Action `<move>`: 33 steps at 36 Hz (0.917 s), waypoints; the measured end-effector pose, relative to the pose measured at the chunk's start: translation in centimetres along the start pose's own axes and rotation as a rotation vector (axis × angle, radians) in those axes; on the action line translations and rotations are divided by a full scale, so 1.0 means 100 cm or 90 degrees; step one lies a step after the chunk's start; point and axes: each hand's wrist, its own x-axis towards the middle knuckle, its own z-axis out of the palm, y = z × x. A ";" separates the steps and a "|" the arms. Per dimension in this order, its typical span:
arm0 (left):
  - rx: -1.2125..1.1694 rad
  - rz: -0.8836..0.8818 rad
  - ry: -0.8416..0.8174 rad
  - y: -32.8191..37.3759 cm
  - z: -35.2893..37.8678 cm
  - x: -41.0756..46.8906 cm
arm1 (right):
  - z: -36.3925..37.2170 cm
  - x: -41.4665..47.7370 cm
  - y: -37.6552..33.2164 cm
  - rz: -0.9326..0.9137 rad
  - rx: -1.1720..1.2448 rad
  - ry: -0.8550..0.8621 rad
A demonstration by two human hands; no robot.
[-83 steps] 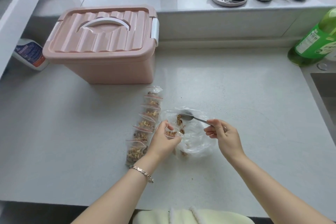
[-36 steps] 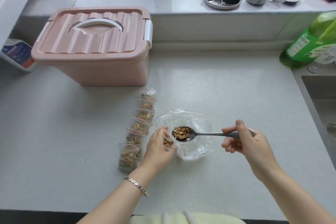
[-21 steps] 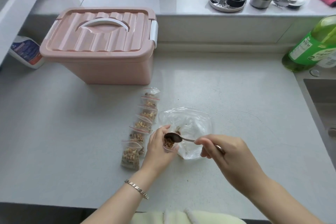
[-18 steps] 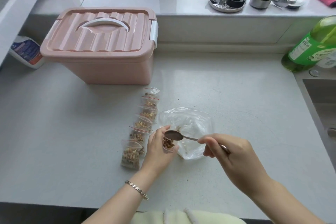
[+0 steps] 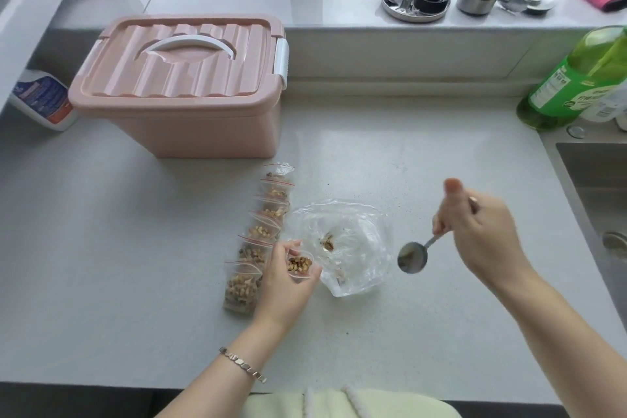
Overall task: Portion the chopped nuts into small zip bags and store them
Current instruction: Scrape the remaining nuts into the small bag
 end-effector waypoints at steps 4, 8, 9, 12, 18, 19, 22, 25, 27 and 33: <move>0.031 -0.023 0.007 0.001 0.002 0.004 | 0.030 0.018 0.023 0.134 -0.173 -0.121; 0.040 -0.044 -0.017 0.006 0.003 0.006 | 0.057 0.020 0.051 0.238 -0.330 -0.255; 0.031 -0.042 -0.033 0.006 0.003 0.007 | 0.061 0.018 0.057 0.268 -0.332 -0.290; 0.012 -0.023 -0.088 0.008 0.002 0.009 | 0.072 0.013 0.066 0.344 -0.328 -0.375; 0.030 -0.027 -0.123 0.009 0.000 0.015 | 0.078 0.011 0.071 0.357 -0.285 -0.391; 0.026 -0.034 -0.118 0.010 -0.001 0.015 | 0.075 0.011 0.067 0.357 -0.257 -0.373; 0.042 -0.017 -0.110 0.014 -0.005 0.012 | 0.060 0.016 0.049 0.365 -0.195 -0.336; 0.076 0.023 -0.110 0.019 -0.011 0.008 | 0.043 0.024 0.026 0.312 -0.172 -0.284; 0.086 0.054 -0.102 0.023 -0.015 0.005 | 0.033 0.028 0.013 0.249 -0.149 -0.231; 0.113 0.100 -0.084 0.036 -0.021 0.000 | 0.024 0.028 -0.009 0.174 -0.227 -0.252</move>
